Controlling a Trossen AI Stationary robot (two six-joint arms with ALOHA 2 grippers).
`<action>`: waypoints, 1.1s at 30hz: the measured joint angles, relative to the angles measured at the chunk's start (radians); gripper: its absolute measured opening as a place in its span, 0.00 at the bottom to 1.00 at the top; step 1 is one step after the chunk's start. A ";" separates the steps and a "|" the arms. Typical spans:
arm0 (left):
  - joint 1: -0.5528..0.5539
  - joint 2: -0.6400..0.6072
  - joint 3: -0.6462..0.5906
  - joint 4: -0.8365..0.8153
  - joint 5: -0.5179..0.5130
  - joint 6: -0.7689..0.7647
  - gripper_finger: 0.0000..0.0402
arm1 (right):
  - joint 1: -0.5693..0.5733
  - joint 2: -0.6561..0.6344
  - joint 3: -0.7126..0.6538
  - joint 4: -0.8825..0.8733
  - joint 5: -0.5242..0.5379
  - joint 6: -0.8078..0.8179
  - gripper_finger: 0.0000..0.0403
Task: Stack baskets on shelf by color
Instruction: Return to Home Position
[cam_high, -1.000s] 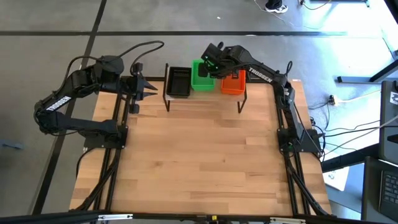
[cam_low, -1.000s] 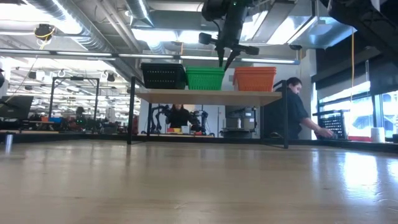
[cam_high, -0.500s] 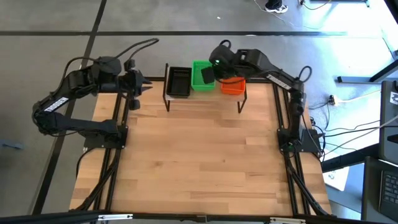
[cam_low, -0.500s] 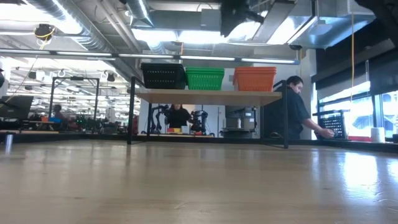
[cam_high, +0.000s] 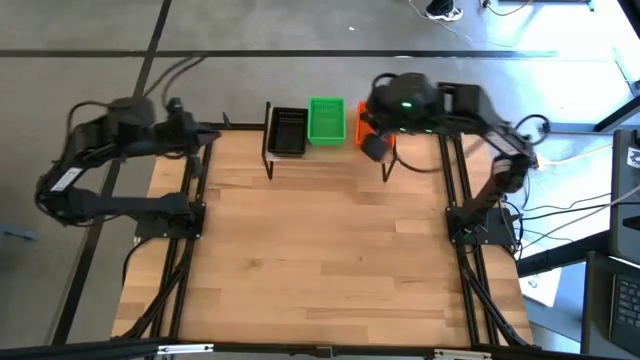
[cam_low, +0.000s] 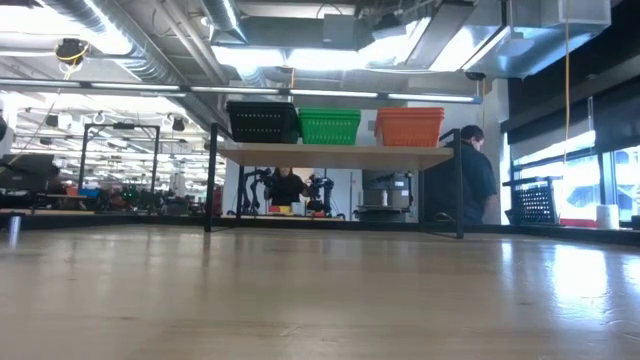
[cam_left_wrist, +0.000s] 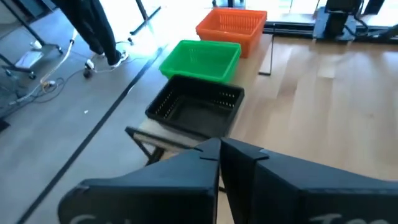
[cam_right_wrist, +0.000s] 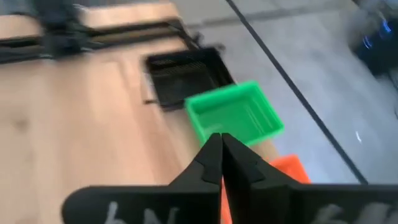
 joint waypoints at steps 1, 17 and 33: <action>0.000 -0.025 0.000 -0.020 0.001 -0.014 0.00 | 0.008 -0.020 0.000 0.001 -0.021 -0.021 0.00; 0.000 -0.493 -0.178 0.015 0.094 -0.137 0.00 | 0.049 -0.349 -0.344 0.139 -0.117 0.012 0.00; -0.005 -0.770 -0.492 0.246 0.091 -0.198 0.00 | 0.063 -0.942 -1.160 0.719 -0.169 0.065 0.00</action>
